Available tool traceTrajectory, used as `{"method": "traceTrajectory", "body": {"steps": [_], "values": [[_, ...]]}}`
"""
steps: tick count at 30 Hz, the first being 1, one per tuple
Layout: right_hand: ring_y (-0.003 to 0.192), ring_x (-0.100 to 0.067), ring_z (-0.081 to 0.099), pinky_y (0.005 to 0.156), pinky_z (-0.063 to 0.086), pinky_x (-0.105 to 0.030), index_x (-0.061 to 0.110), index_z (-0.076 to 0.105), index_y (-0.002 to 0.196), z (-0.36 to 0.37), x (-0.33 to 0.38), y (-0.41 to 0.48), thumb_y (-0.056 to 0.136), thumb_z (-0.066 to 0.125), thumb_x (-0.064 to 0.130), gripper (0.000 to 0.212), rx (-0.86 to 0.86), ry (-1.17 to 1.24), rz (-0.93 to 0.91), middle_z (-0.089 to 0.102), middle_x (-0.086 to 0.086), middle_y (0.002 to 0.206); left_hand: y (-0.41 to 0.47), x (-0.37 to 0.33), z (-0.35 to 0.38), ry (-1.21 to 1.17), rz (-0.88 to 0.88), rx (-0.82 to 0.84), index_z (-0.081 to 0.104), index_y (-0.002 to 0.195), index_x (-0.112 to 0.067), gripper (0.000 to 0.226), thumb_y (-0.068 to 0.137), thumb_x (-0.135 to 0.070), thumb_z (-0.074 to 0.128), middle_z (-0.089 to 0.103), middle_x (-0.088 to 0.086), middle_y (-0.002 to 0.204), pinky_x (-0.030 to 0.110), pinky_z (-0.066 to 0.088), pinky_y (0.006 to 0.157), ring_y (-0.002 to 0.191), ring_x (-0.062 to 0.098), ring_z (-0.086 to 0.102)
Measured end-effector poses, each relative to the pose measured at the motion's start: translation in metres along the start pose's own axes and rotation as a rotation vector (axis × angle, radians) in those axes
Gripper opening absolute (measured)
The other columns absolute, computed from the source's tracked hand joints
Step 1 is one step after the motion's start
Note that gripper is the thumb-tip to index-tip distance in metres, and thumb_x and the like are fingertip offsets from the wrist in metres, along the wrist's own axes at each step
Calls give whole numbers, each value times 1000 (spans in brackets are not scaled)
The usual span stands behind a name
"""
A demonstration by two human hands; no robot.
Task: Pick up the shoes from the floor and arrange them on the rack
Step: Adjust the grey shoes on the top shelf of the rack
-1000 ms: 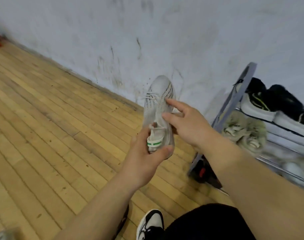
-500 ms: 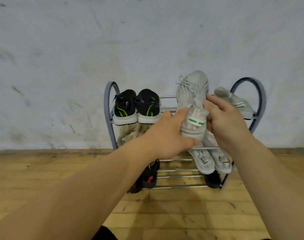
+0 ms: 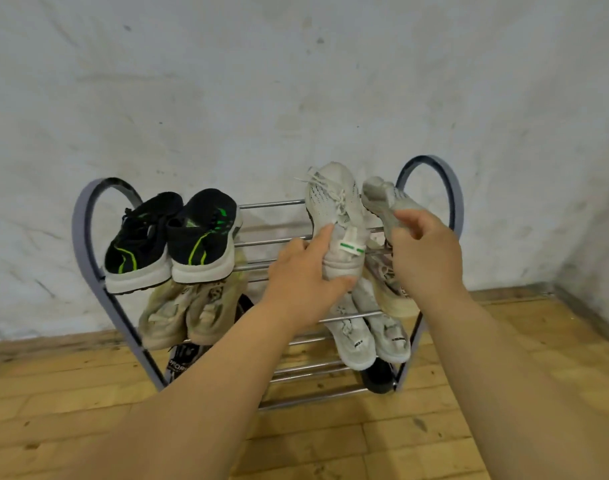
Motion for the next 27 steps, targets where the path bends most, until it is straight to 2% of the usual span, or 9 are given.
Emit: {"method": "traceTrajectory", "body": {"steps": [3,8,11,13,17,21,24,27], "values": [[125,-25,51,107,40,-35,25,64,130,-1,-13,6,93,59,18,38,-53,-183,-111,56,-3,135,12,-11,8,132,-15,-54,15,160,-44,92,84,-76,56,49,2,147,47,32,113,138,32,37],[124,-29,44,100,36,-33,22,59,128,-3,-23,13,89,61,20,39,-198,-157,-80,49,-7,135,18,-18,9,152,-55,-100,17,160,-34,97,81,-82,50,52,2,150,54,34,113,139,33,40],[124,-32,42,98,38,-39,20,56,130,-7,-30,15,87,62,26,43,-205,-138,16,48,-8,135,14,-17,11,195,-31,-86,15,161,-33,92,87,-74,51,46,4,137,49,35,111,131,29,42],[125,-31,41,103,39,-41,20,55,130,-9,-32,13,88,62,26,43,-172,-130,24,47,-5,134,13,-17,10,185,-18,-69,15,161,-34,88,89,-66,54,40,1,125,46,36,111,125,26,42],[129,-30,45,112,39,-48,20,53,135,-11,-37,13,88,64,22,48,-114,-112,-2,43,0,133,18,-14,8,133,9,2,24,157,-46,78,88,-65,55,43,-1,123,46,37,112,124,24,44],[121,-32,53,105,47,-46,26,53,136,-15,-43,17,88,63,22,49,-94,-128,21,45,-4,139,17,-14,13,27,16,-11,40,153,-39,70,90,-60,62,43,-4,121,37,43,108,119,19,50],[118,-30,56,102,49,-45,28,55,133,-16,-44,18,88,64,23,46,-84,-126,16,47,-2,135,20,-12,17,12,46,-50,44,152,-37,64,93,-55,62,46,-3,121,33,45,103,112,17,52],[114,-30,57,100,50,-45,30,55,132,-15,-45,19,88,65,24,45,-82,-125,7,47,-1,133,27,-11,20,0,37,-102,44,152,-35,60,96,-48,63,51,-3,130,26,40,99,116,15,53]]}}
Point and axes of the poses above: each hand's wrist, its own y-axis towards the middle knuckle, its own z-axis out of the palm, x = y × z, the point moved 1 cm from there along y, towards the middle knuckle
